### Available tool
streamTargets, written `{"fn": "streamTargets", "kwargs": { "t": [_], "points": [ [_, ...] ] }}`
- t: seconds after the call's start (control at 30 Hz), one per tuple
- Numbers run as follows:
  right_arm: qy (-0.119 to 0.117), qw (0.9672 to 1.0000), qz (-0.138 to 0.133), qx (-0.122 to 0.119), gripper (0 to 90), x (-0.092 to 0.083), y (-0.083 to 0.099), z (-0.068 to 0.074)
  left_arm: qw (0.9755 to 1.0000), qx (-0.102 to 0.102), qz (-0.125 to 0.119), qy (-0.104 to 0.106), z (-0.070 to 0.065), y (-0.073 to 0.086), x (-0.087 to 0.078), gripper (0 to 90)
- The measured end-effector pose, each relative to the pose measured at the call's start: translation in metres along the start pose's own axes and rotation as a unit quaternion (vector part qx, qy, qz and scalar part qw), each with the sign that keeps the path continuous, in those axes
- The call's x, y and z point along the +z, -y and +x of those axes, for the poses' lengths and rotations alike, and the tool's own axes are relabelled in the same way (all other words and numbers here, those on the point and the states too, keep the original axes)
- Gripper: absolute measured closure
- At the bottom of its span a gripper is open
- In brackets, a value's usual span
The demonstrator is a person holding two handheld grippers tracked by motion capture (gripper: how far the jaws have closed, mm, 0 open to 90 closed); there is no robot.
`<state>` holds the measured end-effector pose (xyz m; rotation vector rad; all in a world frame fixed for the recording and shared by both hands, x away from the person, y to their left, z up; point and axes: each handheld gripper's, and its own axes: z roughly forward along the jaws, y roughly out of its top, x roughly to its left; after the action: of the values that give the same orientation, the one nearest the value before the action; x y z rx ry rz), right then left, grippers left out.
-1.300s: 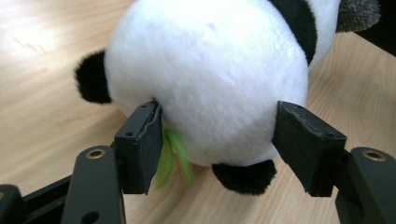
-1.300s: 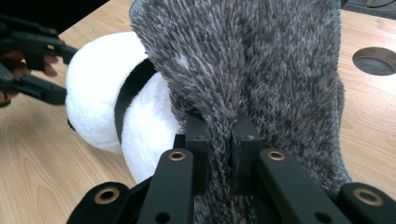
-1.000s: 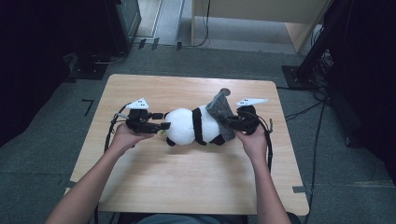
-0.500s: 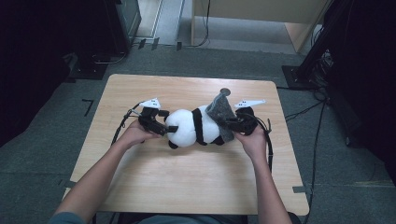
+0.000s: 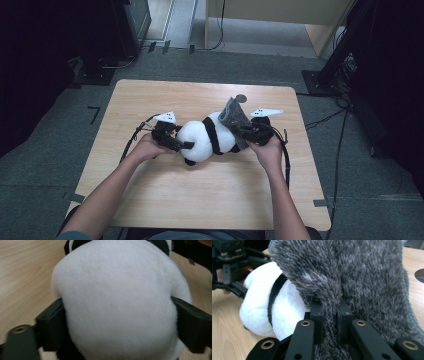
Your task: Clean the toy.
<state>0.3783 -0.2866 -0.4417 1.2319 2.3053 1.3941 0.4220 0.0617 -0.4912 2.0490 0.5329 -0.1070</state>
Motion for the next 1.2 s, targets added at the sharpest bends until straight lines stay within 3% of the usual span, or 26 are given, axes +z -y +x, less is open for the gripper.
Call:
{"fn": "streamTargets", "kwargs": {
  "t": [0.1, 0.2, 0.3, 0.47, 0.6, 0.67, 0.7, 0.77, 0.83, 1.0, 1.2],
  "points": [
    [0.008, 1.0, -0.006, 0.001, 79.9, -0.001, 0.0, -0.001, 0.9998, -0.007, -0.011, -0.011, -0.007, 0.003, -0.003, 25.2],
    [0.021, 0.9995, -0.018, 0.018, 80.5, -0.005, -0.003, -0.001, 0.9998, -0.012, 0.001, -0.017, -0.015, -0.001, -0.006, 37.5],
    [0.026, 0.9987, -0.031, 0.031, 81.5, -0.014, -0.006, -0.002, 0.9995, -0.025, 0.002, -0.017, -0.022, -0.004, -0.008, 45.1],
    [0.029, 0.9982, -0.047, 0.026, 82.0, -0.03, -0.018, 0.007, 0.9983, -0.054, -0.017, -0.012, -0.029, -0.01, -0.014, 51.9],
    [0.01, 0.9978, -0.065, 0.005, 82.0, -0.042, -0.033, 0.03, 0.9942, -0.082, -0.064, -0.029, -0.036, -0.02, -0.03, 52.6],
    [0.001, 0.9971, -0.075, -0.013, 81.9, -0.045, -0.041, 0.044, 0.9908, -0.093, -0.086, -0.047, -0.04, -0.022, -0.035, 52.1],
    [-0.006, 0.997, -0.075, -0.018, 81.9, -0.045, -0.043, 0.05, 0.9878, -0.101, -0.099, -0.065, -0.042, -0.022, -0.038, 51.8],
    [-0.024, 0.9967, -0.071, -0.031, 81.8, -0.041, -0.049, 0.067, 0.9828, -0.115, -0.116, -0.085, -0.044, -0.02, -0.04, 51.1],
    [-0.041, 0.9962, -0.061, -0.047, 81.7, -0.033, -0.05, 0.082, 0.98, -0.119, -0.123, -0.101, -0.046, -0.017, -0.039, 50.3],
    [-0.07, 0.9942, -0.034, -0.074, 81.6, 0.001, -0.043, 0.109, 0.9782, -0.132, -0.117, -0.109, -0.049, -0.014, -0.034, 50.0],
    [-0.092, 0.9929, 0.006, -0.075, 81.8, 0.037, -0.024, 0.118, 0.979, -0.126, -0.113, -0.113, -0.06, -0.017, -0.028, 50.2]
  ]
}}
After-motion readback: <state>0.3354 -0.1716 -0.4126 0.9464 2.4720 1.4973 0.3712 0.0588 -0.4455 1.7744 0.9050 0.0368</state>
